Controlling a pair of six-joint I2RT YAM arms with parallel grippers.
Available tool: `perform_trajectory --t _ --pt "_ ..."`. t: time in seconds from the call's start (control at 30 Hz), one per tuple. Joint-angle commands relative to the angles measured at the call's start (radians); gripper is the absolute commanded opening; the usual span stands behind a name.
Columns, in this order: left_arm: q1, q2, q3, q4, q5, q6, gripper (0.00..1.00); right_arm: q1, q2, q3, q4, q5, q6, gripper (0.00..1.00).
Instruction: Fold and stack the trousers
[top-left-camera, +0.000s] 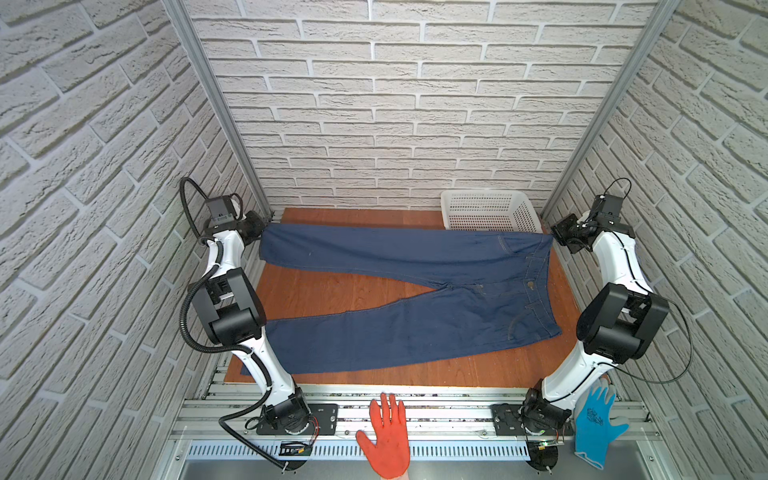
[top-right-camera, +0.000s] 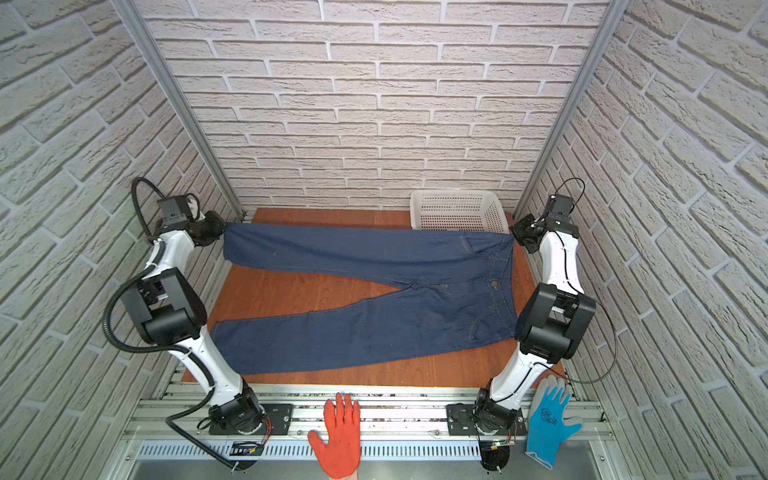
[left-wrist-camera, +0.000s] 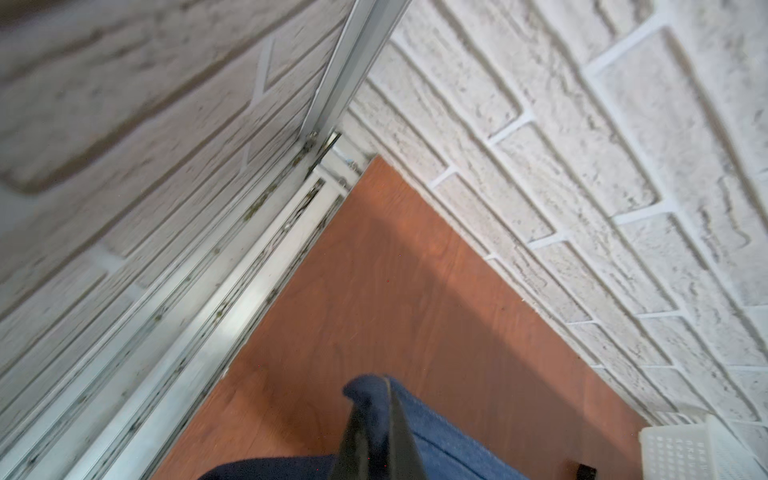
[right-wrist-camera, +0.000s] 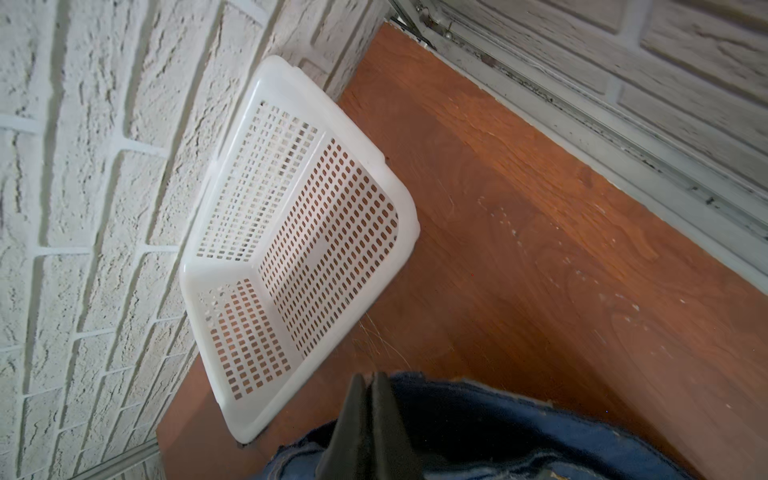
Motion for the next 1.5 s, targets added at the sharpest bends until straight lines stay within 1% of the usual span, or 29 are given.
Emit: perform_trajectory --t 0.0,0.13,0.3,0.4,0.47,0.6,0.77,0.83,0.93,1.03,1.1,1.17,1.33,1.47 --pt "-0.007 0.051 0.064 0.098 0.042 -0.014 0.00 0.009 0.022 0.061 0.132 0.034 0.023 0.05" --pt "-0.029 0.093 0.124 0.124 0.065 -0.011 0.00 0.025 0.075 0.148 0.139 0.056 0.020 0.05" --pt "-0.046 0.138 0.172 0.163 0.084 -0.032 0.00 0.040 0.123 0.218 0.169 0.077 0.014 0.05" --pt "-0.048 0.152 0.174 0.201 0.101 -0.061 0.00 0.048 0.173 0.253 0.176 0.088 0.006 0.05" --pt "-0.049 0.146 0.149 0.235 0.111 -0.078 0.00 0.052 0.187 0.262 0.179 0.094 -0.003 0.05" --pt "-0.040 0.086 0.039 0.320 0.127 -0.102 0.00 0.054 0.197 0.255 0.185 0.094 -0.026 0.05" --pt "0.005 -0.055 -0.193 0.482 0.149 -0.175 0.00 0.050 0.158 0.189 0.213 0.103 -0.083 0.05" --pt "0.030 -0.116 -0.290 0.537 0.162 -0.202 0.00 0.040 0.137 0.143 0.235 0.100 -0.104 0.05" --pt "0.061 -0.193 -0.413 0.590 0.170 -0.220 0.00 0.026 0.066 0.050 0.294 0.100 -0.135 0.05" --pt "0.095 -0.238 -0.491 0.642 0.201 -0.258 0.00 0.011 0.008 -0.053 0.359 0.101 -0.175 0.05" --pt "0.110 -0.255 -0.519 0.662 0.223 -0.280 0.00 0.008 -0.024 -0.100 0.374 0.124 -0.192 0.05" --pt "0.120 -0.277 -0.543 0.675 0.234 -0.292 0.00 -0.002 -0.050 -0.137 0.380 0.122 -0.209 0.05" --pt "0.125 -0.370 -0.651 0.680 0.254 -0.290 0.00 -0.024 -0.137 -0.245 0.368 0.137 -0.240 0.06" --pt "0.127 -0.473 -0.760 0.653 0.237 -0.274 0.00 -0.044 -0.205 -0.328 0.351 0.160 -0.253 0.05"
